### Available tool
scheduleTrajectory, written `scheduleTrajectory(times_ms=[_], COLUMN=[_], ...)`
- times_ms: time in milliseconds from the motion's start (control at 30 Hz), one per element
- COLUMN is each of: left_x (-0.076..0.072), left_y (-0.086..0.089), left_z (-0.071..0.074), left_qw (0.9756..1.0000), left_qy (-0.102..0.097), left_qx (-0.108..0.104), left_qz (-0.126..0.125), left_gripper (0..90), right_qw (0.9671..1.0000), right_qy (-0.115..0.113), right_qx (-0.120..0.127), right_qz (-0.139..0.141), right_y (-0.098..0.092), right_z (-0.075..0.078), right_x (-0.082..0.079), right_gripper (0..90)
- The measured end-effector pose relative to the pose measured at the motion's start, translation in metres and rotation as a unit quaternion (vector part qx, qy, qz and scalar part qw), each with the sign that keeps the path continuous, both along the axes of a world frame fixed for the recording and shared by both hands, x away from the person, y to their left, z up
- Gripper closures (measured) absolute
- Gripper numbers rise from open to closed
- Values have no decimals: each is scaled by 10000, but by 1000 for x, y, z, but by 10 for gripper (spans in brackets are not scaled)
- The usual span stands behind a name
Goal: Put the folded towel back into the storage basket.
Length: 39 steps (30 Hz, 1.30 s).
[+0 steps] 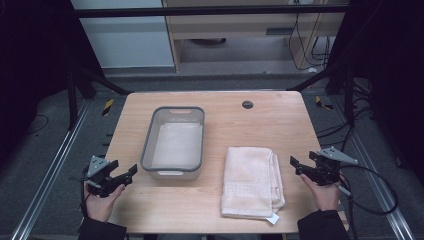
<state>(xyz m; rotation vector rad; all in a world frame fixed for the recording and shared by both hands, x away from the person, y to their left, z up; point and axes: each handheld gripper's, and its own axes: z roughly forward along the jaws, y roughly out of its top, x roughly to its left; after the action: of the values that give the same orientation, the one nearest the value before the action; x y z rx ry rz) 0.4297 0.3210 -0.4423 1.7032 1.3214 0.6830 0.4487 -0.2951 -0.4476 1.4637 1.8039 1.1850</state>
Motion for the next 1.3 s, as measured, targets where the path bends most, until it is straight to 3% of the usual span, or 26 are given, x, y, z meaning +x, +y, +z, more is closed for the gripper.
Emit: scheduleTrajectory(times_ms=[267, 567, 1300], left_x=[3, 10, 15], left_y=[-4, -9, -44], left_z=[12, 27, 49], left_qw=[9999, 9995, 9974], left_qy=[-115, -235, -383], left_qx=[-99, -177, -207], left_qz=[-52, -77, -569], left_gripper=[244, 250, 276], right_qw=[9998, 9992, 9979], right_qy=[-92, -99, -242], right_qx=[119, -25, 104], right_qz=[145, 385, 586], right_y=[0, 6, 18], right_z=[10, 20, 40], right_x=[1, 10, 17], right_gripper=[240, 255, 254])
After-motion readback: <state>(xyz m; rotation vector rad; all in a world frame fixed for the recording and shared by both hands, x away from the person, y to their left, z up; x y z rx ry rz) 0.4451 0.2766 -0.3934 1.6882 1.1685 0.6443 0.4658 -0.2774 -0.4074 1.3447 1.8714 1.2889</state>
